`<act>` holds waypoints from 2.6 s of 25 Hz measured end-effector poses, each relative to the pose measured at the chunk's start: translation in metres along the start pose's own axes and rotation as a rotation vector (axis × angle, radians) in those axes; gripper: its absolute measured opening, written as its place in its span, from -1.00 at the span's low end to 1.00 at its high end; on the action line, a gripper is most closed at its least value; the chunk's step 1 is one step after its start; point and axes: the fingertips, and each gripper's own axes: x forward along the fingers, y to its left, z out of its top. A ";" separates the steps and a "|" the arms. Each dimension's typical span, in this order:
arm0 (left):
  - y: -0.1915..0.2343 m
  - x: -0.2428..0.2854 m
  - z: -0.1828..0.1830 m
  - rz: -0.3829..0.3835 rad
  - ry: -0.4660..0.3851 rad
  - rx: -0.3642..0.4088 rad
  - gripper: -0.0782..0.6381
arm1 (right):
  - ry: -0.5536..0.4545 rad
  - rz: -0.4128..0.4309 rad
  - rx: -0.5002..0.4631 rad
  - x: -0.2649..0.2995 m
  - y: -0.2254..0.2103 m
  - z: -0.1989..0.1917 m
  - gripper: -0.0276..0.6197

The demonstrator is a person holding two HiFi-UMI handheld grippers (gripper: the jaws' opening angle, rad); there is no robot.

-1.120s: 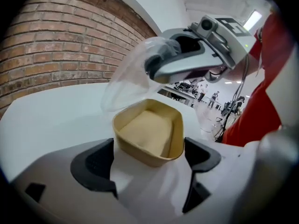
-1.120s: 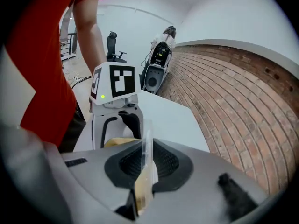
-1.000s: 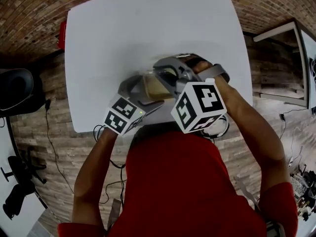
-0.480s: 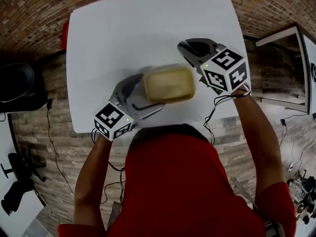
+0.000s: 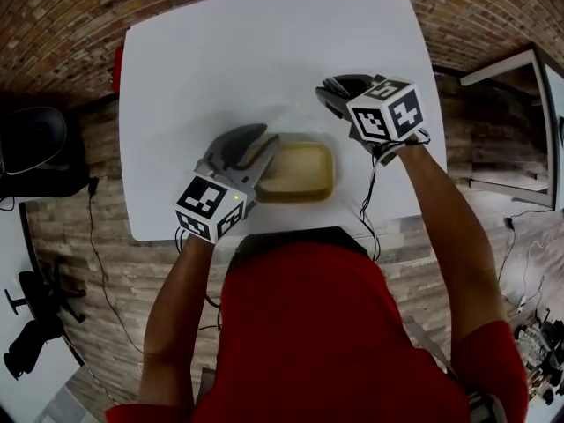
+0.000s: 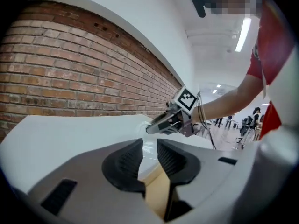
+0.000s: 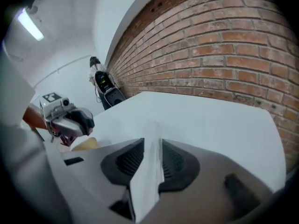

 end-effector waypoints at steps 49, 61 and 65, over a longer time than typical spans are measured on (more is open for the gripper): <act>-0.085 -0.075 0.097 -0.019 -0.297 0.123 -0.74 | -0.709 -0.100 -0.216 -0.152 0.189 0.060 -0.82; -0.085 -0.075 0.094 -0.021 -0.290 0.120 -0.74 | -0.663 -0.112 -0.237 -0.147 0.190 0.051 -0.83; -0.086 -0.076 0.092 -0.024 -0.289 0.121 -0.74 | -0.667 -0.109 -0.237 -0.147 0.192 0.052 -0.83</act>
